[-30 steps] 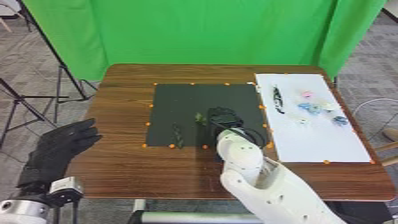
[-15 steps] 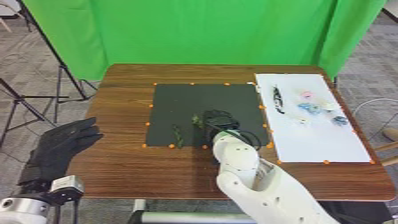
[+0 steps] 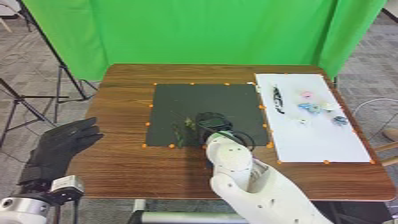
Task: Arrange flowers
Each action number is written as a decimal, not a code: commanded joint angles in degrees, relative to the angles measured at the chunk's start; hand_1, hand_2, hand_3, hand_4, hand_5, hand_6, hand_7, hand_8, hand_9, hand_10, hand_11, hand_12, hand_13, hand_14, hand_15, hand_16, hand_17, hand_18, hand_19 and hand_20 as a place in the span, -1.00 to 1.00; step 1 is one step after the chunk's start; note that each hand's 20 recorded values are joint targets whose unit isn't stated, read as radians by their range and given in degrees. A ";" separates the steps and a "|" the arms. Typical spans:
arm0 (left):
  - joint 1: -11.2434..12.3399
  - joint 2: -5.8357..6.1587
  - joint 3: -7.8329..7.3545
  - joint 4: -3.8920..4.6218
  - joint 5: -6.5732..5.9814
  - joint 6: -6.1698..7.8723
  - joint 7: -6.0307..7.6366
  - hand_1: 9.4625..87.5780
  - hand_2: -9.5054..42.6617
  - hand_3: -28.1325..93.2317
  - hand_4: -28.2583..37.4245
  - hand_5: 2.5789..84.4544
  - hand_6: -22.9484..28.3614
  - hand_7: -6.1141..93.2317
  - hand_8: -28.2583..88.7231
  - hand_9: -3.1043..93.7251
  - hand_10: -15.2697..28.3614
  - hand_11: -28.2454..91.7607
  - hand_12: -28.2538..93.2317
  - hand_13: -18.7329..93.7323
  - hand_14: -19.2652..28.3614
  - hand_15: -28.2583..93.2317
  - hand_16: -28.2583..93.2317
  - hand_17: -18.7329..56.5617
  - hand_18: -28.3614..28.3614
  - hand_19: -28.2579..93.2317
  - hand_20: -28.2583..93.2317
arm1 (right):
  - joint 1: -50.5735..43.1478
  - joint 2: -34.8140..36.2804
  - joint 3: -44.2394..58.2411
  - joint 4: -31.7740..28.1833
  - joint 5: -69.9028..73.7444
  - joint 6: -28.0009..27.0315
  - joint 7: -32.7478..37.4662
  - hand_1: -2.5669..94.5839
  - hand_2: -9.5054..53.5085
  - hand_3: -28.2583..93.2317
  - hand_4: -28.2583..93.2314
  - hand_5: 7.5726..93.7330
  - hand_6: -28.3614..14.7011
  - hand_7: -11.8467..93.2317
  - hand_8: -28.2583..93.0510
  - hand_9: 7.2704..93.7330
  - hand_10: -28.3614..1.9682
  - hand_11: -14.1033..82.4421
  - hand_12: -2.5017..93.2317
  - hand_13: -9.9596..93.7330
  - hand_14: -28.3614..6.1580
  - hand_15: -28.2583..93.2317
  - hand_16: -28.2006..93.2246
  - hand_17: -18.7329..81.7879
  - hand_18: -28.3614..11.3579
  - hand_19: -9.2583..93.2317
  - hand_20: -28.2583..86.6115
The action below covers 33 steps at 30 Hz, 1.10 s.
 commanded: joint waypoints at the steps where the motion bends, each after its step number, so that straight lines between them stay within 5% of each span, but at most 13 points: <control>1: 1.27 0.01 -0.34 -0.44 0.18 0.33 -0.15 -0.55 -0.41 0.82 -0.57 0.04 0.43 -0.61 -0.66 -0.16 0.71 0.05 -0.39 -0.19 0.99 0.42 -0.74 -0.77 0.75 0.39 -0.35 | 0.35 -0.09 -0.47 -0.28 -0.73 0.12 0.59 -0.04 -0.85 0.70 -0.93 0.80 0.18 -0.22 -0.27 0.86 -0.07 0.13 -0.44 0.72 -0.01 0.63 -0.14 0.13 -1.00 1.00 -0.13; 30: 0.58 0.14 0.29 -0.24 0.41 0.01 -0.64 -0.55 -0.41 0.82 -0.56 0.05 0.43 -0.61 -0.66 -0.16 0.71 0.05 -0.39 -0.19 0.99 0.41 -0.74 -0.77 0.75 0.39 -0.35 | 1.30 -1.96 0.35 2.09 -1.90 -0.36 3.54 -0.13 -0.79 0.71 -0.92 0.80 0.17 -0.22 -0.40 0.86 -0.12 0.12 -0.44 0.72 -0.04 0.63 -0.15 0.14 -1.00 1.00 -0.18; 33: 0.50 0.13 0.34 -0.14 0.32 -0.04 -0.70 -0.55 -0.41 0.83 -0.56 0.05 0.43 -0.61 -0.66 -0.16 0.71 0.05 -0.39 -0.19 1.00 0.41 -0.74 -0.77 0.75 0.39 -0.35 | 0.90 -2.27 0.60 1.77 -1.67 -0.89 3.30 -0.20 -0.73 0.69 -0.89 0.80 0.14 -0.19 -0.65 0.84 -0.15 0.12 -0.44 0.72 -0.08 0.62 -0.14 0.13 -1.00 1.00 -0.22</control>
